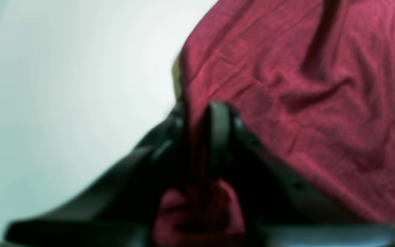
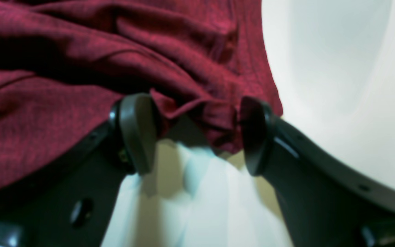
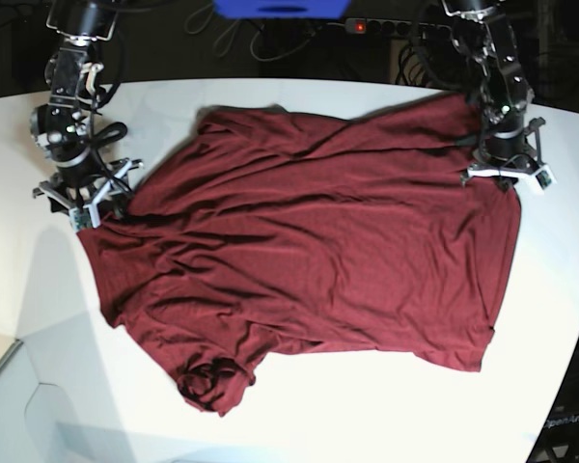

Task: Layout the t-shirt on the table in an organized manner, then fold the t-shirt properly
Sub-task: 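Release the shirt with both grippers and lift them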

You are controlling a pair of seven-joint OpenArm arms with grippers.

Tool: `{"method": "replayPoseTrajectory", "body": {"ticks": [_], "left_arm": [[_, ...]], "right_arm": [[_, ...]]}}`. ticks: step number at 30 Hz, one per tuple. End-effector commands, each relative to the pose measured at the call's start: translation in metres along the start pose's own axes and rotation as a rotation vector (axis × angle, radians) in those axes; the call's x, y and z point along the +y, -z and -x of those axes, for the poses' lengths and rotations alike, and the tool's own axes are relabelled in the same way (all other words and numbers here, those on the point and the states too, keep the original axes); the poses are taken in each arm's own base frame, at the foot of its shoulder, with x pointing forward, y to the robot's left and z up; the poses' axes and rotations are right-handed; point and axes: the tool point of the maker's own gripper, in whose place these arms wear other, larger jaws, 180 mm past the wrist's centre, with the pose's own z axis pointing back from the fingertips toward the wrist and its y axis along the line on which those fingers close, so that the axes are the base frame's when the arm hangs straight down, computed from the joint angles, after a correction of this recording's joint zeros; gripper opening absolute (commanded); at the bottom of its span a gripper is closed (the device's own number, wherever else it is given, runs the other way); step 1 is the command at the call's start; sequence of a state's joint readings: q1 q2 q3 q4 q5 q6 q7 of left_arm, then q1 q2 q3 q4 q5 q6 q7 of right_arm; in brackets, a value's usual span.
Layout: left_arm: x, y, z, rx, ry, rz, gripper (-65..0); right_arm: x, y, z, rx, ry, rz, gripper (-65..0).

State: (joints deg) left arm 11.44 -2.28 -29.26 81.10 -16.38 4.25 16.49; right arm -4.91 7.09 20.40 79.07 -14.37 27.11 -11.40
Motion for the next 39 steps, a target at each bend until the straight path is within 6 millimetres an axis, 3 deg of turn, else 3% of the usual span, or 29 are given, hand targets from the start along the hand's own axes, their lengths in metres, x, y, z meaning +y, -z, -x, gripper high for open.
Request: {"method": "replayPoseTrajectory", "body": {"ticks": [1,10,15,21,25,29,34,37,39], "left_arm": [[0.008,-0.001,-0.018,-0.053,0.014,-0.007,-63.6],[0.051,-0.015,-0.030,-0.091,-0.010,-0.100,-65.0],[0.059,-0.022,-0.051,-0.143,-0.018,-0.119,-65.0],[0.067,-0.027,-0.044,-0.126,-0.004,-0.131,-64.4],[0.068,-0.028,-0.040,-0.119,-0.003,-0.134,-54.6],[0.073,-0.032,-0.037,-0.113,0.007,-0.141,-45.7],[0.085,-0.044,-0.075,-0.216,-0.018,-0.177,-45.3],[0.061,-0.040,-0.111,-0.307,-0.049,-0.132,-45.4],[0.026,-0.028,-0.131,-0.345,-0.071,-0.062,-45.4]], "right_arm": [[-0.007,0.000,-0.005,-0.003,-0.015,0.019,-26.9],[-0.007,0.001,-0.004,-0.001,-0.014,0.018,-26.9],[-0.007,0.001,-0.004,-0.002,-0.014,0.017,-26.9],[0.003,0.002,-0.007,-0.007,-0.032,-0.007,-26.9],[-0.001,-0.002,-0.016,-0.030,-0.042,0.006,-26.9],[-0.006,-0.020,-0.034,-0.079,-0.085,0.031,-26.9],[-0.007,-0.050,-0.065,-0.171,-0.146,0.062,-26.9],[0.001,-0.046,-0.082,-0.211,-0.146,0.046,-26.9],[0.013,-0.030,-0.095,-0.232,-0.135,0.014,-26.7]]}}
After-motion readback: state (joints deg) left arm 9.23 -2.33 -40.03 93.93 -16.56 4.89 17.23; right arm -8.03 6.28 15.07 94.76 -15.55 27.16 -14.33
